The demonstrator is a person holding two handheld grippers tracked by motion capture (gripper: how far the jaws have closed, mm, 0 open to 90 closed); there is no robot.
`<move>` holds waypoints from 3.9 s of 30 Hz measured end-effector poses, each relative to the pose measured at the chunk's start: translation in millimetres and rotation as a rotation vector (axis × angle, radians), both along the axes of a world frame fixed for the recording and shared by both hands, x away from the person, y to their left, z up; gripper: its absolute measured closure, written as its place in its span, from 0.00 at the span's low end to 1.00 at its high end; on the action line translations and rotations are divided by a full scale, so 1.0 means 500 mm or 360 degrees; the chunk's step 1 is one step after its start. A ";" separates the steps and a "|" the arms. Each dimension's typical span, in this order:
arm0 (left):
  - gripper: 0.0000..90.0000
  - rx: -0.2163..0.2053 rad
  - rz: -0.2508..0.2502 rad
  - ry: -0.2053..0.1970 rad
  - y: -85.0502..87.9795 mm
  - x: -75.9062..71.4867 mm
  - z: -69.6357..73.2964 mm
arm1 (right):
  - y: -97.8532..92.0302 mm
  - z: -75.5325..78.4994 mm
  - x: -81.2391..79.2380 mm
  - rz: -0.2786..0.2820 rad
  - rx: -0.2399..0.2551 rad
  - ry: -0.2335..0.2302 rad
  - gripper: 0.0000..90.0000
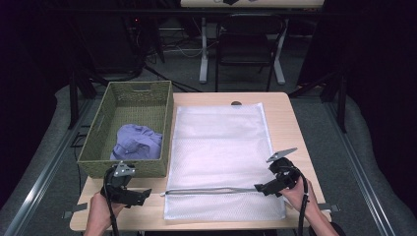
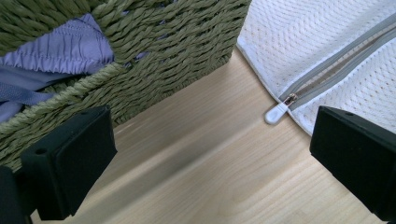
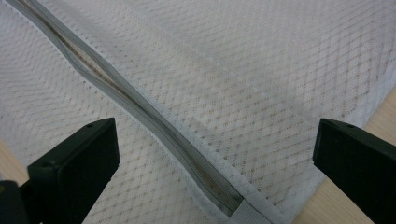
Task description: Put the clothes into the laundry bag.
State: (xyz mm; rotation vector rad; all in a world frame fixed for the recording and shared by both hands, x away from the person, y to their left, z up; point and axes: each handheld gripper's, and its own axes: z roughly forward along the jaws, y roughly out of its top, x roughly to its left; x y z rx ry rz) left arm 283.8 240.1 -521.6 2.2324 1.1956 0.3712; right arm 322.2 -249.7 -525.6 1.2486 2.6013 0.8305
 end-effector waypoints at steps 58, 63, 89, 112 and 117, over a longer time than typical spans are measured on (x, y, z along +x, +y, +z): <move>0.00 -0.0010 -0.0074 0.0030 -0.020 0.017 -0.002 | 0.187 0.001 0.034 0.0320 -0.0286 -0.0165 0.19; 0.00 -0.0017 -0.0085 0.0036 -0.021 0.019 -0.003 | 0.219 -0.020 0.029 0.0415 -0.0352 -0.0130 0.23; 0.00 0.0002 -0.0120 0.0052 -0.026 0.018 -0.004 | 0.232 -0.054 0.020 0.0367 -0.0444 -0.0071 0.71; 0.00 0.0005 -0.0132 0.0064 -0.029 0.019 -0.006 | 0.257 -0.058 0.028 0.0464 -0.0387 -0.0078 0.98; 0.00 0.0008 -0.0130 0.0056 -0.029 0.016 -0.004 | 0.250 -0.048 0.030 0.0421 -0.0343 -0.0105 0.99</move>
